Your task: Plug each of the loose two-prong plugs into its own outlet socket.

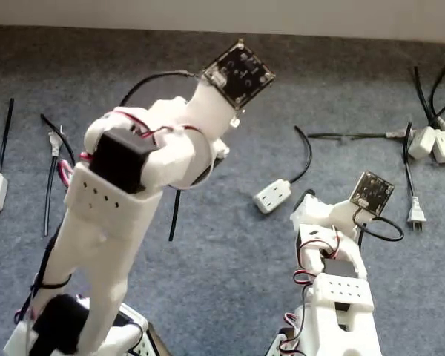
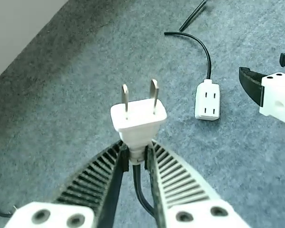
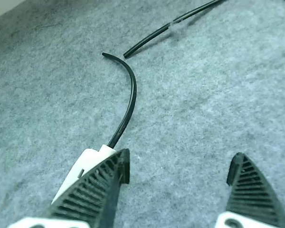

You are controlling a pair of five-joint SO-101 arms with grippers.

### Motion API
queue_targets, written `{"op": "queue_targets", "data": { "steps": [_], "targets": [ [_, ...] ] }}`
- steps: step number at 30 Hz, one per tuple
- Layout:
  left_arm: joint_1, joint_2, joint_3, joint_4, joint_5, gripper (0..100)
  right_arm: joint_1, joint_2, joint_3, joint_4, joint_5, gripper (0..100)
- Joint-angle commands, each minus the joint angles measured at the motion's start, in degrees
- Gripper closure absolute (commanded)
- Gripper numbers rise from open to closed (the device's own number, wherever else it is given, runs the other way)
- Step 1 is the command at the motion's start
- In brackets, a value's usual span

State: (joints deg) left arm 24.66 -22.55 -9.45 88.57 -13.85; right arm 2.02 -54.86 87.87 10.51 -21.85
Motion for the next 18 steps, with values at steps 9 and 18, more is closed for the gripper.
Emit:
{"op": "queue_targets", "data": {
  "steps": [9, 18],
  "targets": [
    [-4.6, -31.2, 71.3, -70.1, 0.4, 100, -2.6, -1.0, -2.9, 2.9, 0.4, 67.0],
    [-1.3, -30.8, 89.1, -99.7, 11.1, 99, -10.5, -0.8, -22.6, 23.9, 0.4, 67.1]
  ]
}}
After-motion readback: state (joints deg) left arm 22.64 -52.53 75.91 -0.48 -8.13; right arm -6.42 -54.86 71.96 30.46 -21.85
